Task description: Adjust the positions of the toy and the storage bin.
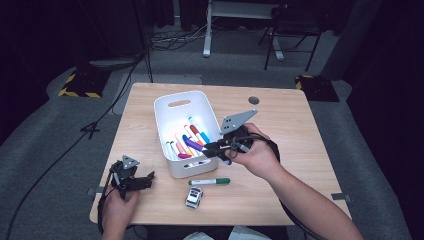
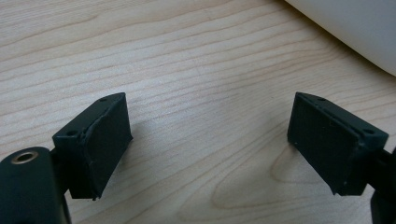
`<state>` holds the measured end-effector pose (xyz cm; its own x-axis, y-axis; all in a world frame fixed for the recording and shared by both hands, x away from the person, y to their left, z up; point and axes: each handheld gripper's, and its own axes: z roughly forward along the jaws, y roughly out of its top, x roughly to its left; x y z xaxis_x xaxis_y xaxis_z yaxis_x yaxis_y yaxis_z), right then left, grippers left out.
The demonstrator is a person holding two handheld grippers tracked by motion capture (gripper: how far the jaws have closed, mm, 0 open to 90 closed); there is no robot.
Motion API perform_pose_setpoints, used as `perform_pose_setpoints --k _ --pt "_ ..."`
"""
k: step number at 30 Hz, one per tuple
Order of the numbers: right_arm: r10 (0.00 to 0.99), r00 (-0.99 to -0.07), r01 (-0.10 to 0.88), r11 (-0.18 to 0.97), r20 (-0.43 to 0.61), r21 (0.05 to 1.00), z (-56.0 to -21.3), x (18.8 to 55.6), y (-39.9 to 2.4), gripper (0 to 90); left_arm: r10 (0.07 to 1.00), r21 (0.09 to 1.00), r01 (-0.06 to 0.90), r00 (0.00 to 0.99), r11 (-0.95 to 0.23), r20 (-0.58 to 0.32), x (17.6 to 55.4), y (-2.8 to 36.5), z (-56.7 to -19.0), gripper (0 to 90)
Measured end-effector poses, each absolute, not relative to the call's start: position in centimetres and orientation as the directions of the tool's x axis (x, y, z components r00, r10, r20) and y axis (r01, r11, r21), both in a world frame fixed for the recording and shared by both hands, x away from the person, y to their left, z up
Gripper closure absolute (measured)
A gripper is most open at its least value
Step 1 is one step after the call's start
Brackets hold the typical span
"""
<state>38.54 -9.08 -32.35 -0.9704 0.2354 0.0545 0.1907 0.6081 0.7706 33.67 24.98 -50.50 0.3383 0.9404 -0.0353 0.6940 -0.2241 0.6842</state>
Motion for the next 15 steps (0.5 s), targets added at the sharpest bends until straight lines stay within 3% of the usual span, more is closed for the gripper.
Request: perform_pose_setpoints --k 15 --pt "0.337 -0.941 0.222 0.569 0.022 0.792 -31.8 42.8 -6.7 77.1 0.941 0.685 0.693 0.338 -0.225 -0.033 33.7 25.0 -50.5 13.7"
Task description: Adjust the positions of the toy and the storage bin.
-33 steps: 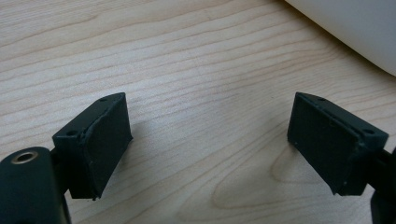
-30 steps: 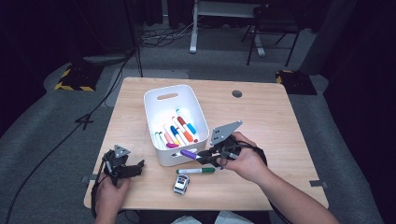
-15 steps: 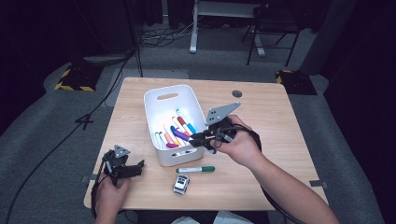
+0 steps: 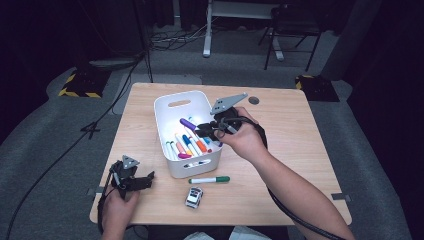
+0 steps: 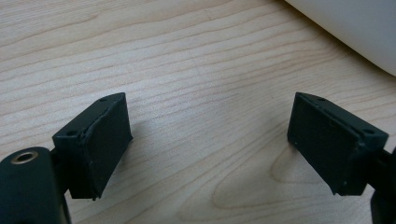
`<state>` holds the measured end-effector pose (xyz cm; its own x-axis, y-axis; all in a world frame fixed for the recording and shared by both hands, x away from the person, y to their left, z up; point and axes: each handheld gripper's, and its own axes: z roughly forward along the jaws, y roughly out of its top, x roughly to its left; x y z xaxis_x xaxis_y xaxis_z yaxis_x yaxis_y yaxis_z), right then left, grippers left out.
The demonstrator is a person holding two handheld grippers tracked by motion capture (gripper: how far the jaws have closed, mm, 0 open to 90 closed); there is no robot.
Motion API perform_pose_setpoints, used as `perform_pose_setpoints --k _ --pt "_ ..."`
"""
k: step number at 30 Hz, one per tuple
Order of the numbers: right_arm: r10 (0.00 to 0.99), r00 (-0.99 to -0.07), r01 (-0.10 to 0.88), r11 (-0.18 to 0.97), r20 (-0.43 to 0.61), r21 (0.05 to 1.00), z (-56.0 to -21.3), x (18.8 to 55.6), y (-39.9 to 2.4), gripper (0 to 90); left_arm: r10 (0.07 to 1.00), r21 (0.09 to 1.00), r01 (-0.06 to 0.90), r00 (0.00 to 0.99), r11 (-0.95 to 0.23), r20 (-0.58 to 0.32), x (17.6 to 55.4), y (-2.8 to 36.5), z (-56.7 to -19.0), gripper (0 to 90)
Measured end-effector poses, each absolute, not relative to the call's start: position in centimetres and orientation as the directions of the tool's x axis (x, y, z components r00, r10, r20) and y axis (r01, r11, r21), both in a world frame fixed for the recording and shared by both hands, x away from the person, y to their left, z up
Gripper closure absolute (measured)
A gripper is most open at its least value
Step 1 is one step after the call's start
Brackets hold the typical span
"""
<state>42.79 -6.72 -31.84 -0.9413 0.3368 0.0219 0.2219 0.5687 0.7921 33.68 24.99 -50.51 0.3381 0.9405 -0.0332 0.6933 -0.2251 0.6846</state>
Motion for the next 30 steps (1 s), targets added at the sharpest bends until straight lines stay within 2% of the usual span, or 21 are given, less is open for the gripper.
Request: perform_pose_setpoints --k 7,19,30 --pt "0.370 -0.929 0.242 0.573 0.017 0.783 -33.0 44.2 -5.9 77.1 0.940 0.684 0.694 0.339 -0.226 -0.033 33.7 25.0 -50.5 13.7" --pt "0.373 -0.927 0.290 0.654 0.037 0.699 -35.3 44.8 -5.7 77.1 0.940 0.683 0.694 0.339 -0.226 -0.034 33.7 25.0 -50.5 13.7" --pt "0.385 -0.923 0.310 0.722 0.013 0.619 -36.5 44.9 -4.5 77.0 0.940 0.684 0.694 0.339 -0.225 -0.035 33.7 25.0 -50.5 13.7"
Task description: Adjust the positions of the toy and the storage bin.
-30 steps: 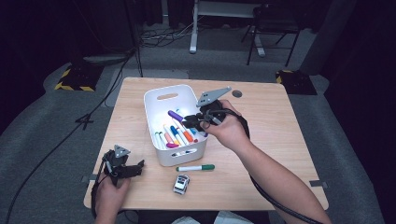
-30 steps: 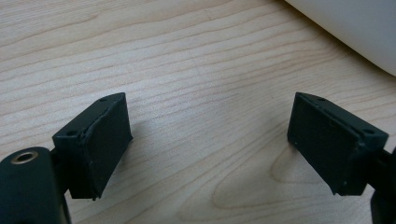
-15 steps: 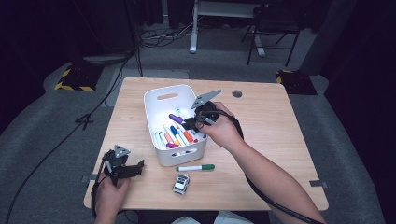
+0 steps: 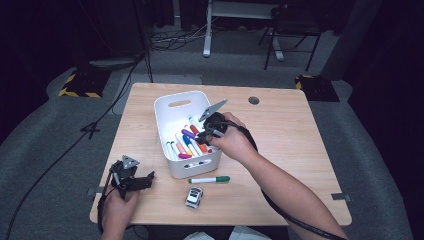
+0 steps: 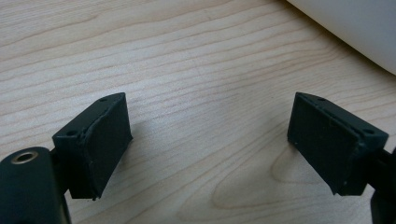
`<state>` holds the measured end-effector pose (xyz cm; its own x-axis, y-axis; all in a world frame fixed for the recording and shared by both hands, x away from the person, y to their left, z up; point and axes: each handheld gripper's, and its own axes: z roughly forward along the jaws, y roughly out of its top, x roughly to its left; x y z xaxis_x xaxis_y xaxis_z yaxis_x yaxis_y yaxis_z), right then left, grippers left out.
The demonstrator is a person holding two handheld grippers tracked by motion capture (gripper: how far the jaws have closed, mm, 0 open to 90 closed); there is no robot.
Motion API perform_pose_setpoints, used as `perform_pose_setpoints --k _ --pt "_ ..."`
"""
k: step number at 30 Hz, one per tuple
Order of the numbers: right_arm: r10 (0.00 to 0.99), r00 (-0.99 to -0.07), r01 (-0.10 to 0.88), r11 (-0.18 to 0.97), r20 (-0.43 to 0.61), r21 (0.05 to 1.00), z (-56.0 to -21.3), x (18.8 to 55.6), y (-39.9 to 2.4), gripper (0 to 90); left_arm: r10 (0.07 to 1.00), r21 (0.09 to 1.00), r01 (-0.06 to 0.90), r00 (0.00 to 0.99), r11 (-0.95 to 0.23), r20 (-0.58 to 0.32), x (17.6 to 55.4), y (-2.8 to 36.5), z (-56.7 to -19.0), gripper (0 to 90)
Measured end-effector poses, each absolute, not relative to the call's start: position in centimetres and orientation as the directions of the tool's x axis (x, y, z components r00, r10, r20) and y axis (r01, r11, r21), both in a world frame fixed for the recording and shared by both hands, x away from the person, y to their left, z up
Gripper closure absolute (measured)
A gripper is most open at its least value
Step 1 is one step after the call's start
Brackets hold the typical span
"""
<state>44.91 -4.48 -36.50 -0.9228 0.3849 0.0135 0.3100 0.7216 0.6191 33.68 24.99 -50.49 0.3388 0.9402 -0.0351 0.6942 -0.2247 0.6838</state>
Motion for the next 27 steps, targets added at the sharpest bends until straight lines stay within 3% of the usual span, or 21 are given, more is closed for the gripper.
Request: perform_pose_setpoints --k 5,18,22,27 --pt "0.356 -0.934 0.277 0.751 -0.015 0.599 -36.9 45.1 -3.7 77.0 0.940 0.683 0.694 0.339 -0.226 -0.034 33.7 25.0 -50.5 13.7" --pt "0.374 -0.927 0.314 0.775 0.002 0.549 -37.8 45.2 -2.9 76.2 0.940 0.684 0.694 0.339 -0.224 -0.035 33.7 25.0 -50.5 13.7" --pt "0.395 -0.919 0.332 0.753 0.014 0.569 -37.9 45.3 -3.0 63.5 0.940 0.684 0.694 0.338 -0.224 -0.035 33.7 25.0 -50.5 13.7" --pt "0.412 -0.910 0.345 0.701 0.040 0.624 -37.2 44.4 -3.7 61.4 0.940 0.683 0.694 0.339 -0.225 -0.034 33.7 25.0 -50.5 13.7"
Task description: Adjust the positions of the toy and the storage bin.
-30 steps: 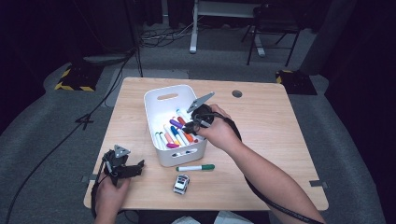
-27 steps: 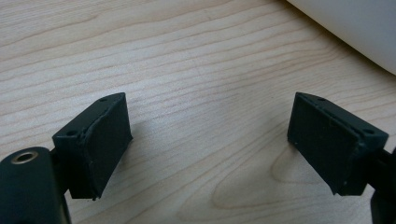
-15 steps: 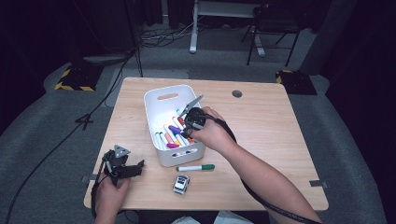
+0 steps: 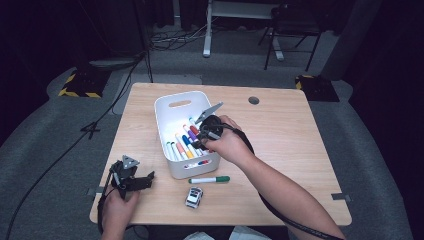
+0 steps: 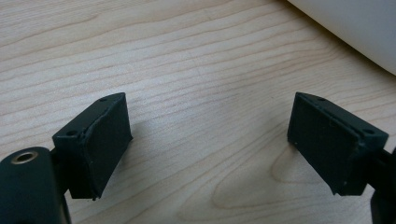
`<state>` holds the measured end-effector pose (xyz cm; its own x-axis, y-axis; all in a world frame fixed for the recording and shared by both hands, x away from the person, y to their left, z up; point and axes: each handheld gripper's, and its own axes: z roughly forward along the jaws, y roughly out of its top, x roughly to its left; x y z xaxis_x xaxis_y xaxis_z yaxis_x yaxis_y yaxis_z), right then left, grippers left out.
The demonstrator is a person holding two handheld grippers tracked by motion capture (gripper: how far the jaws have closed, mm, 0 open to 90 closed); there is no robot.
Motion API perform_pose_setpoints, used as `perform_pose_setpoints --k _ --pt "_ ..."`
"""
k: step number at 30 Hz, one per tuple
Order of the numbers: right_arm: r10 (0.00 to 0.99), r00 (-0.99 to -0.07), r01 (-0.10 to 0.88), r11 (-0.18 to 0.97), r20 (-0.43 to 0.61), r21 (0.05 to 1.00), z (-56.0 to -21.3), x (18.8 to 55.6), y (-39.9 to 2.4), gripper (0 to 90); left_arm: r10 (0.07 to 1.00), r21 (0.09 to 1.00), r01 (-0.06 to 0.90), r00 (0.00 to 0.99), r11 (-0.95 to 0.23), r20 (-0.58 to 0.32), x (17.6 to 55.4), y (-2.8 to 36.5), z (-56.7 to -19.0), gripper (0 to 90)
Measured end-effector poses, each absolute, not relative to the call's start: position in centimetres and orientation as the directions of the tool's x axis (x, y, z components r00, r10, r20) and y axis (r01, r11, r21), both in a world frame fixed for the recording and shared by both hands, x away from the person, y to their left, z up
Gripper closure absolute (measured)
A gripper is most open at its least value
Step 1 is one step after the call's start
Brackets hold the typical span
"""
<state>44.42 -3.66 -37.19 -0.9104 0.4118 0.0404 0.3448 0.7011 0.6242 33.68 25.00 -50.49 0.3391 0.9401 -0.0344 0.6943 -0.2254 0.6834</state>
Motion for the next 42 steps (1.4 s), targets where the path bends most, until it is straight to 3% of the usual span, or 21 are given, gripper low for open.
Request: perform_pose_setpoints --k 12,26,33,42 --pt "0.363 -0.931 0.277 0.619 0.045 0.735 -34.0 41.6 -6.1 63.8 0.940 0.684 0.694 0.338 -0.224 -0.035 33.7 25.0 -50.5 13.7" --pt "0.259 -0.964 0.204 0.588 0.057 0.783 -32.6 37.8 -8.8 71.4 0.940 0.684 0.694 0.339 -0.225 -0.036 33.7 25.0 -50.5 13.7" --pt "0.205 -0.978 0.167 0.619 0.046 0.767 -34.3 36.5 -9.1 69.3 0.940 0.684 0.694 0.339 -0.224 -0.036 33.7 25.0 -50.5 13.7" --pt "0.213 -0.976 0.178 0.691 0.038 0.701 -39.0 36.3 -9.0 68.4 0.940 0.684 0.694 0.339 -0.224 -0.036 33.7 25.0 -50.5 13.7"
